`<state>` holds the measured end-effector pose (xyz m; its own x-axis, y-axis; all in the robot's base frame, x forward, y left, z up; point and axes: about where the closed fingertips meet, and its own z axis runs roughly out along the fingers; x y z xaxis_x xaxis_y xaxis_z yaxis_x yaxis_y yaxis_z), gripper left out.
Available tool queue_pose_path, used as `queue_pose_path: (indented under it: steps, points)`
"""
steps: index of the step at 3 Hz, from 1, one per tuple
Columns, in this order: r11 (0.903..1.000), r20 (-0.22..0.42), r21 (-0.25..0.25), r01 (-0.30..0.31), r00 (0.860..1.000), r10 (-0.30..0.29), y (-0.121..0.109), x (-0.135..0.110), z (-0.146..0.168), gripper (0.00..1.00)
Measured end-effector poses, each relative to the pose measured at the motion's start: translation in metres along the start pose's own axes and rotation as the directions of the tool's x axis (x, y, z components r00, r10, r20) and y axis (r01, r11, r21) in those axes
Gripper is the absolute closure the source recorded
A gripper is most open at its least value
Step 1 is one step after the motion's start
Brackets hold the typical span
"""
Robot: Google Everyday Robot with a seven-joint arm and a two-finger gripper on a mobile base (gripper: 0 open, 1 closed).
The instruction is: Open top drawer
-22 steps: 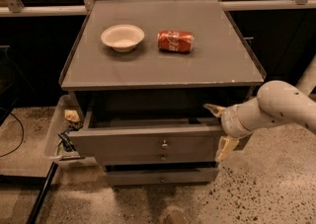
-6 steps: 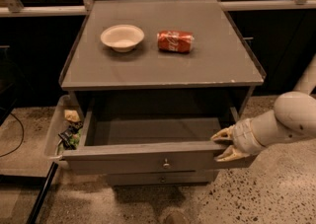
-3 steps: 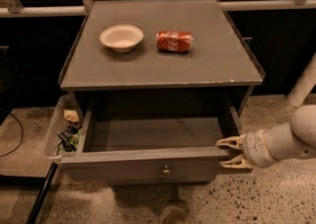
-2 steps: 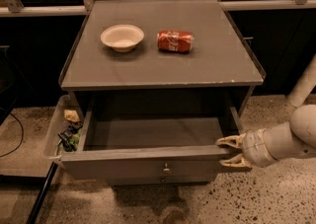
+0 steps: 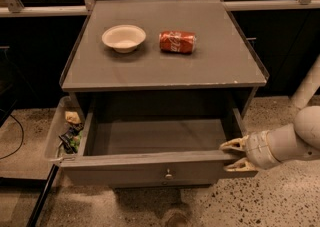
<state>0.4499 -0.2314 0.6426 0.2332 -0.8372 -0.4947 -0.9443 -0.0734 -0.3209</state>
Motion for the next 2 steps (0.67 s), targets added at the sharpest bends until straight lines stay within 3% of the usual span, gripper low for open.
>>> queue_pose_path:
  steps: [1,2]
  points:
    - [1.0000,0.000,0.000,0.000,1.000,0.000,0.000,0.000,0.000,0.12]
    - [0.9987,0.024,-0.029,0.042,0.999,-0.041,-0.010,-0.012,0.005,0.00]
